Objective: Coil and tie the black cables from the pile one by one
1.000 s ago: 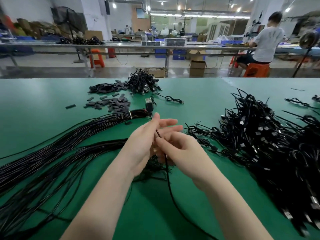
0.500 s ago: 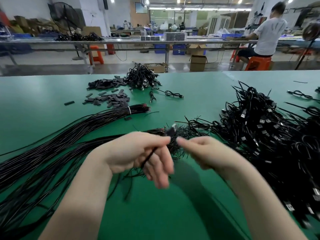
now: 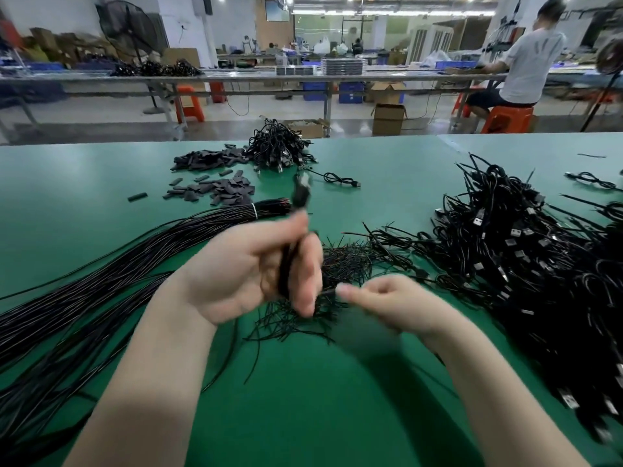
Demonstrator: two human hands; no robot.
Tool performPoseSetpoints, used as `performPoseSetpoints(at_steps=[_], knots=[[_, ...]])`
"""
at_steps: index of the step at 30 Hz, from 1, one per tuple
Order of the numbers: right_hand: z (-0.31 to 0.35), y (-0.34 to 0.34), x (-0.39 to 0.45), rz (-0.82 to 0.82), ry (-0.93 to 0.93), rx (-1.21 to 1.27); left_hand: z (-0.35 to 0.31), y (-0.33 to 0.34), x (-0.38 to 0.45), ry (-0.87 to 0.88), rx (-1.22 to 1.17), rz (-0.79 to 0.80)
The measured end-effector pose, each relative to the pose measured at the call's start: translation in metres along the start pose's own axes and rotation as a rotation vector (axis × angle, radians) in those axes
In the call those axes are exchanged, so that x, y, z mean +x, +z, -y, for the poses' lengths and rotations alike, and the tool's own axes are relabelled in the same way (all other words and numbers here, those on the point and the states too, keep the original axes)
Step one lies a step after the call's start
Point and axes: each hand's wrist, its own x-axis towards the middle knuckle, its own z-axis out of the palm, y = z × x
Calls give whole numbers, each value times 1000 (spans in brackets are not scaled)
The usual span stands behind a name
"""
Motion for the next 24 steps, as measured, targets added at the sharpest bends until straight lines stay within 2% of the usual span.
performPoseSetpoints(at_steps=[2,3,4,6,7,9,10,11,13,15,17,19,21,22,24], knots=[[7,-13,-2,-216,-55,193,9,3,5,-224,323,8],[13,-16,-5,-239,-118,291,13,6,11,-291,395,-30],[22,-18,-8,-192,-194,370,16,10,16,-292,366,-101],[38,-9,-16,48,-342,476,16,12,24,-142,27,-272],[41,-2,-18,193,-374,510,12,10,25,-32,-174,-309],[35,12,-15,422,-311,488,4,6,21,163,-426,-296],[27,17,-12,453,-241,407,0,4,18,225,-476,-258],[17,20,-6,411,-164,280,-4,5,14,255,-476,-232],[2,17,3,184,-17,49,-9,5,3,215,-313,-206],[-3,5,5,-46,58,158,-6,4,-3,51,0,-105],[4,-10,2,-207,-9,339,3,6,2,-168,320,-45],[20,-19,-7,-232,-151,416,15,13,16,-227,403,-138],[38,-14,-17,-78,-301,458,20,17,30,-79,159,-379],[44,-7,-22,26,-350,455,19,16,33,15,-7,-447],[46,6,-23,157,-372,402,11,13,31,151,-269,-428]])
